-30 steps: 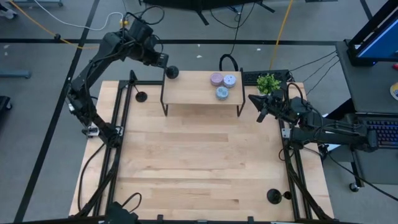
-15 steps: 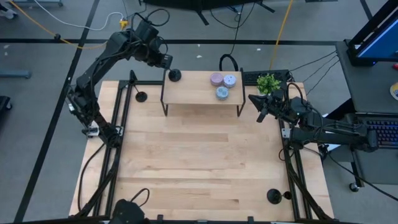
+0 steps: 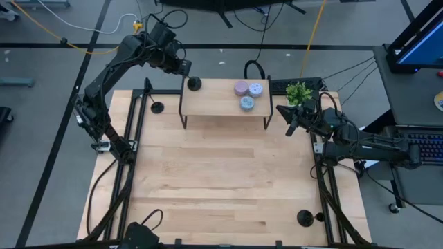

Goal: Pick & Place candle stick holders
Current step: Put the bottom left black candle holder on the shelf, then put the top black candle holder on the shelf

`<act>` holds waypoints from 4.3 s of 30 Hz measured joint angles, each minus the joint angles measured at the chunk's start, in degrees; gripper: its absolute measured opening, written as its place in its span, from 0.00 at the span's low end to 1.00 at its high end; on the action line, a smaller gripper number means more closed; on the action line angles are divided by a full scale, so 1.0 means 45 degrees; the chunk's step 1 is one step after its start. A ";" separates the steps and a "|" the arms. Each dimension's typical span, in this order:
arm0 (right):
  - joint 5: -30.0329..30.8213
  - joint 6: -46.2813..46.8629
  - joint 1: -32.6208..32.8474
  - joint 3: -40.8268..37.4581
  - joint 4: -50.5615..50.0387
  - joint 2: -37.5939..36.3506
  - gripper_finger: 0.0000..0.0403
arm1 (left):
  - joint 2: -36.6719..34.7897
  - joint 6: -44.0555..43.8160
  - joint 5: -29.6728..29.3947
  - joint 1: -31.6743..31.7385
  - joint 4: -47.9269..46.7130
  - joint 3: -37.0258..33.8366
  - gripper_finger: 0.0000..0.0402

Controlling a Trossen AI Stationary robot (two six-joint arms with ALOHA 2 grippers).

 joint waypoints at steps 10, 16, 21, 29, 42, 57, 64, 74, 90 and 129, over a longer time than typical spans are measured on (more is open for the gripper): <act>0.0000 -0.0206 0.0000 0.0000 -0.0005 -0.0001 0.00 | -0.0034 -0.0337 0.0150 0.0000 -0.0134 0.0515 0.06; 0.0000 -0.0248 0.0000 0.0000 -0.0005 0.0001 0.00 | -0.0034 -0.0577 0.0171 0.0000 -0.0542 0.0515 0.07; 0.0000 -0.0249 0.0000 0.0000 -0.0005 0.0001 0.00 | -0.0034 -0.0646 0.0175 0.0000 -0.1119 0.0515 0.07; 0.0000 -0.0248 0.0000 0.0000 -0.0005 -0.0001 0.00 | -0.0039 -0.0452 0.0175 0.0000 -0.1044 0.0515 0.07; 0.0000 -0.0244 0.0000 0.0000 -0.0005 0.0002 0.00 | -0.0043 0.0145 0.0165 0.0000 -0.1005 0.0515 0.08; 0.0000 0.0039 0.0000 0.0000 -0.0005 0.0003 0.00 | -0.0053 0.0340 0.0141 0.0058 -0.0612 0.0520 0.23; 0.0000 0.0044 0.0000 0.0000 -0.0002 -0.0001 0.00 | -0.0058 0.0339 0.0142 0.0254 -0.0464 0.0657 0.28; 0.0000 0.0044 0.0003 0.0000 -0.0002 0.0002 0.00 | -0.0082 0.0403 0.0136 0.0680 -0.0952 0.3067 0.28; 0.0000 0.0034 0.0005 0.0000 -0.0005 0.0003 0.00 | -0.0982 0.0641 -0.4562 0.0706 -0.3744 0.2259 0.28; -0.0005 0.0136 0.0005 0.0000 -0.0005 0.0018 0.00 | -0.1321 -0.4225 -0.6461 0.2101 -0.3081 -0.3604 0.28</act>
